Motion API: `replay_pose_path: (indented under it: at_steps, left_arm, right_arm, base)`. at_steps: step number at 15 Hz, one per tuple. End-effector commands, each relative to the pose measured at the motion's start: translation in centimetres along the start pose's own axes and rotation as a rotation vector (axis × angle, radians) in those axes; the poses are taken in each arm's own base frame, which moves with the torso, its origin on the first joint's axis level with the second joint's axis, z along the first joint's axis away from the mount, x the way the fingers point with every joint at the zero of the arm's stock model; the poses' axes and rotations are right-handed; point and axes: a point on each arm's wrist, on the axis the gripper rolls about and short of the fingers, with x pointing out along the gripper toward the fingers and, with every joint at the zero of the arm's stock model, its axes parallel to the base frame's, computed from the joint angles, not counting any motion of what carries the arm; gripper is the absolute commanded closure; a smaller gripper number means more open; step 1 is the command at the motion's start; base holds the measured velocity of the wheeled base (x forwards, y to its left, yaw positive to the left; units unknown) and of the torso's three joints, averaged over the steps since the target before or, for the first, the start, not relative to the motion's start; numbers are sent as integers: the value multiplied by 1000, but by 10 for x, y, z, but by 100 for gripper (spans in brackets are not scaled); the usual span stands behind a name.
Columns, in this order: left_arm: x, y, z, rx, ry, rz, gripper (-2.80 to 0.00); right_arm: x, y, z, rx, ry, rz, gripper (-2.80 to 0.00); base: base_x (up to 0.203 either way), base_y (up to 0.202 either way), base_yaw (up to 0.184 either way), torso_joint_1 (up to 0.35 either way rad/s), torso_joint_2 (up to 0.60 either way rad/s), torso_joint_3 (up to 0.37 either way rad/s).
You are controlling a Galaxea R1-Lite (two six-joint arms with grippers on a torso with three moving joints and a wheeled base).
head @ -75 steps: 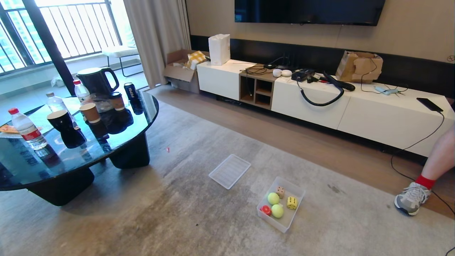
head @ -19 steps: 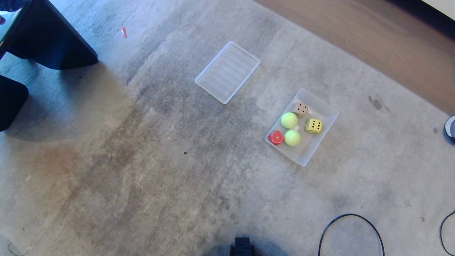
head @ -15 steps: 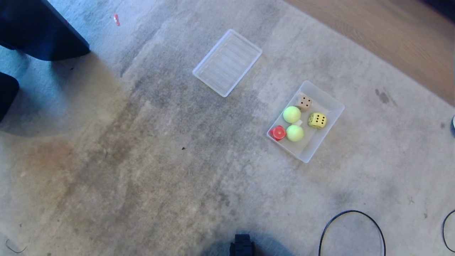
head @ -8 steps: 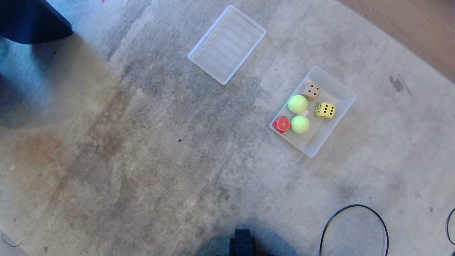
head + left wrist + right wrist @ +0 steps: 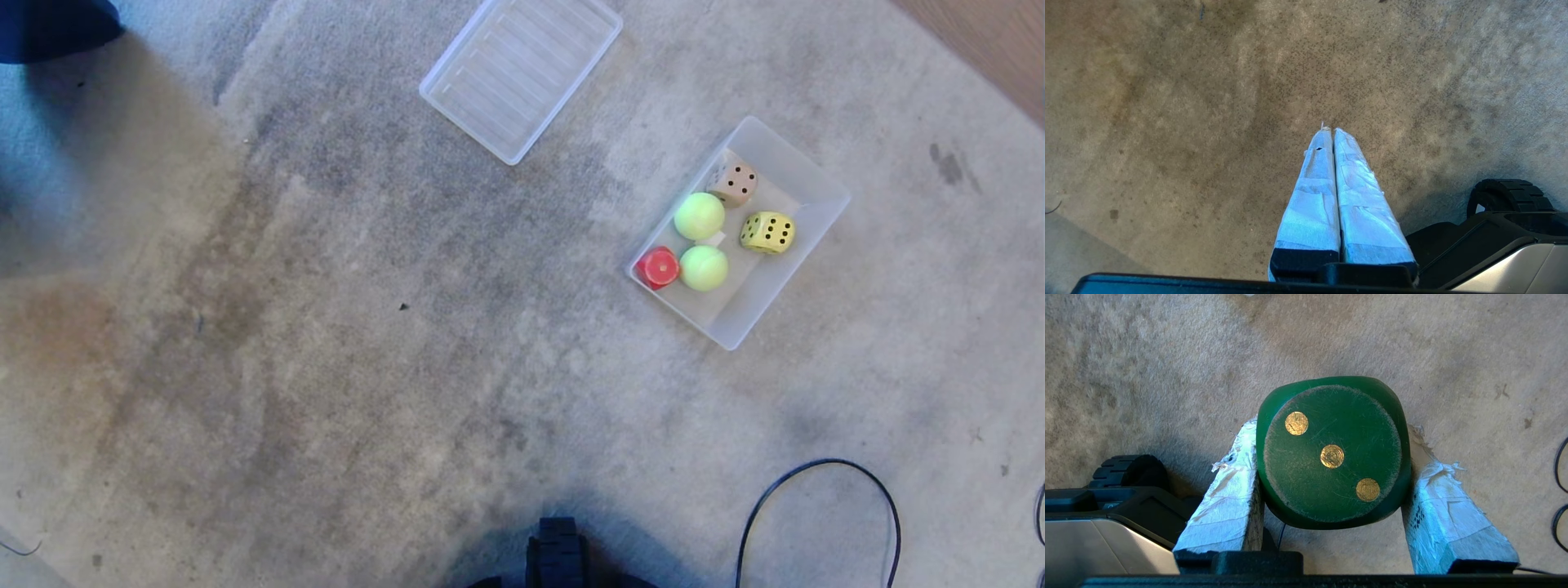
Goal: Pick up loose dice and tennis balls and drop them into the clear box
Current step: Put the toys in the box
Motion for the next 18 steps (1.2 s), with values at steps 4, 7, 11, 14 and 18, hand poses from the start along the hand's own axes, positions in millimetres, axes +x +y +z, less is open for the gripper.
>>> replay_pose_path:
  at_steps: [4,7,11,14,18]
  left_arm:
    - [0,0,0,-10,2,0,0]
    - [0,0,0,-10,2,0,0]
    - [0,0,0,-10,2,0,0]
    - [0,0,0,-10,2,0,0]
    - [0,0,0,-10,3,0,0]
  right_arm:
    - [0,0,0,-9,0,3,0]
    - [0,0,0,-22,1,3,0]
    - [0,0,0,7,1,2,0]
    - [-2,0,7,26,-18,-6,0]
    - [23,1,56,121,162,-27,0]
  base:
    - [0,0,0,0,1,-9]
    - [0,0,0,0,0,0]
    - [0,0,0,0,0,0]
    - [0,0,0,0,0,0]
    - [0,0,0,0,0,0]
